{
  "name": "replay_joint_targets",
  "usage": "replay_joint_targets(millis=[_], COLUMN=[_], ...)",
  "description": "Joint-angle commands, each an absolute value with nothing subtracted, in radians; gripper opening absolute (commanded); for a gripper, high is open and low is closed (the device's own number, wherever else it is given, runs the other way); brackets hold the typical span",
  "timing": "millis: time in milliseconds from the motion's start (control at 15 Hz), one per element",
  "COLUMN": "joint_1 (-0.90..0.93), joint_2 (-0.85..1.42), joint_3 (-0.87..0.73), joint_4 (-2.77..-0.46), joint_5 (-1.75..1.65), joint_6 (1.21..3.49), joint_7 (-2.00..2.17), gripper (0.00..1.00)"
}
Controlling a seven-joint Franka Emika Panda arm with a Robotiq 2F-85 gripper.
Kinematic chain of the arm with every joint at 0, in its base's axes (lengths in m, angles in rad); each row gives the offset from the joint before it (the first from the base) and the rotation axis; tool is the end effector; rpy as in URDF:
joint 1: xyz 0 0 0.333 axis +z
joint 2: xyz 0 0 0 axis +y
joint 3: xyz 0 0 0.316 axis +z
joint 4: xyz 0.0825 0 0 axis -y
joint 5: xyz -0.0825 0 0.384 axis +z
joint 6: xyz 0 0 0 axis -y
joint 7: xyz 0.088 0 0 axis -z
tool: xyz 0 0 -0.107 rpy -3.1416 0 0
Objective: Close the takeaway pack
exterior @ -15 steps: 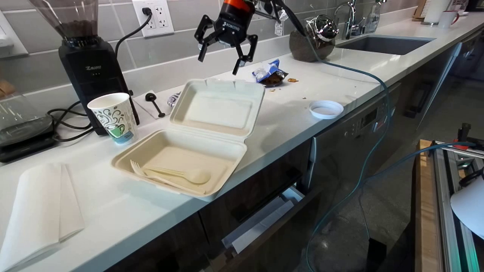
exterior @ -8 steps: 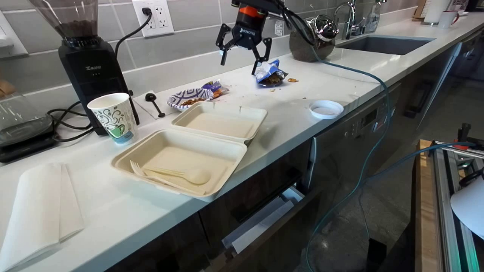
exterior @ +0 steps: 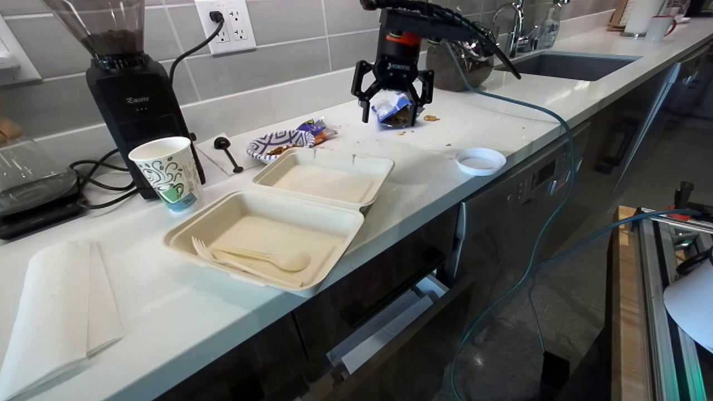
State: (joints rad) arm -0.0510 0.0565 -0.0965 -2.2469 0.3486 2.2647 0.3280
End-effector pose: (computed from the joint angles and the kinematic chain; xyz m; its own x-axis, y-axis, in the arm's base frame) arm 0.5213 -0.0684 0.3393 0.7639 -0.6293 -0.1425 -0.6446 -0.7339 -0.2144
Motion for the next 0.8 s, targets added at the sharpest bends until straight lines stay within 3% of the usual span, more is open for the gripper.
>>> replay_joint_targets(millis=[0,733], joint_1=[-0.046,-0.036], joint_2=[-0.017,-0.019], joint_3=[-0.075,-0.042], joint_4=[-2.350,-2.358], joint_5=[0.264,0.225], joint_6=[2.330,2.392], joint_7=[0.214,0.053], gripper=[1.00,1.00])
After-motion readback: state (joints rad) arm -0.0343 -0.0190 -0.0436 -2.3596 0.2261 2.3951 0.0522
